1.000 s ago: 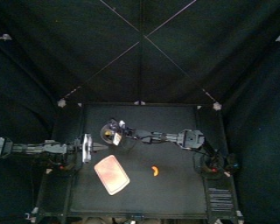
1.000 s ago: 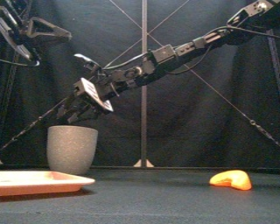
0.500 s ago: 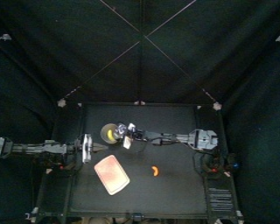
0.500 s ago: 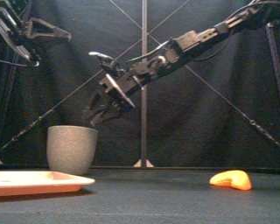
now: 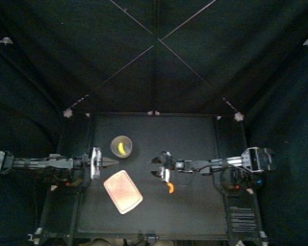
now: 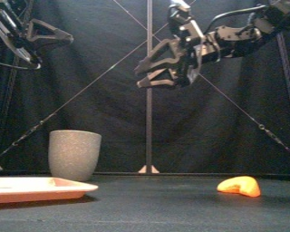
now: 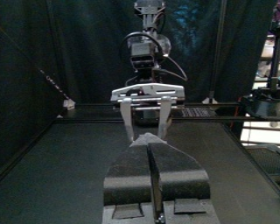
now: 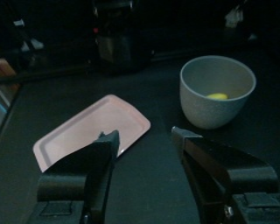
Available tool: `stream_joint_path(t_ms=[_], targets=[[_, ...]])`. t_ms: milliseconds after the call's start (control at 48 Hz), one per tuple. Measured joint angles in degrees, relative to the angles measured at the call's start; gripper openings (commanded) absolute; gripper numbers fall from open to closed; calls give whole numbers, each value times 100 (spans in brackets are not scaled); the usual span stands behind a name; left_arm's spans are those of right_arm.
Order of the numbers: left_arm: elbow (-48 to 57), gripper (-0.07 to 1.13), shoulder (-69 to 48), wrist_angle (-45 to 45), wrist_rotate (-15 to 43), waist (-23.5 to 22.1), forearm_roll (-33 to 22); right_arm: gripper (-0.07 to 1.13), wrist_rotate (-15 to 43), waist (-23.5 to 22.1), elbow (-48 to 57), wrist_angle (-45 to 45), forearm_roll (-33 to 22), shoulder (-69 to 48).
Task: Pick the banana then place it in the grey bowl
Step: Drop banana in the grey bowl and return to neutral
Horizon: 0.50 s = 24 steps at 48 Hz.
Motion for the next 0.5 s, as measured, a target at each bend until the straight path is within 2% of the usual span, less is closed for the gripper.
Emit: stream_joint_path(t_ms=[208,500], targets=[[0,-2,0,-9,0,-9,9,87,0,-26,1125,-773,18,-1257],[-26,-2,0,0,0,-9,9,87,0,-53,1846,-984,-18,-2347]])
